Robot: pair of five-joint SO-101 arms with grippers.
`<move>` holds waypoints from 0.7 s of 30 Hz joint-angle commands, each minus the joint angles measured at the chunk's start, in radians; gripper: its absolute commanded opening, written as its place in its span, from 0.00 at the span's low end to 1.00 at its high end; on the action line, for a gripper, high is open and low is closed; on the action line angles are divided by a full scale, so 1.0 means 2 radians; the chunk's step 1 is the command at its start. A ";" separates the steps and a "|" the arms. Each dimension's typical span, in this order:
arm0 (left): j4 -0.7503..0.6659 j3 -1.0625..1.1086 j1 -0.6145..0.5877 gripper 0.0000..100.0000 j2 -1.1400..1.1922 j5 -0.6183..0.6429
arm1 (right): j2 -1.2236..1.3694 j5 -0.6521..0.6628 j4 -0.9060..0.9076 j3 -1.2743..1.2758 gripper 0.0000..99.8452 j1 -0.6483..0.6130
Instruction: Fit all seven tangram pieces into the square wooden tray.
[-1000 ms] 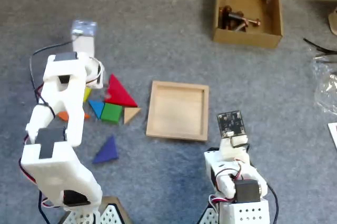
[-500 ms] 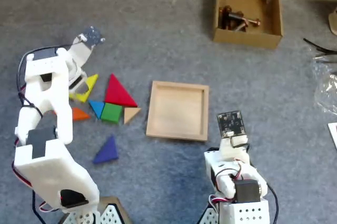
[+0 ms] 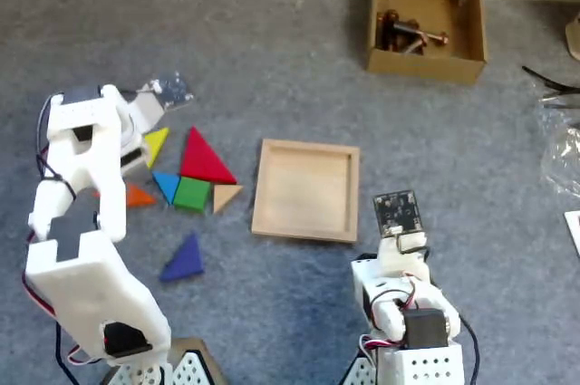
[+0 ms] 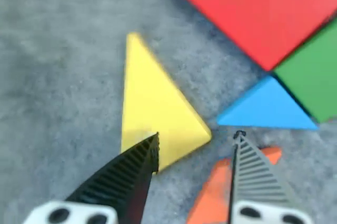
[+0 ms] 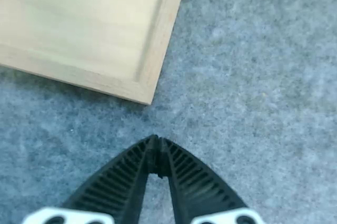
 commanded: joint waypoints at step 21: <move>0.101 -0.251 0.006 0.28 0.112 -0.018 | -0.004 -0.004 -0.009 0.059 0.01 -0.005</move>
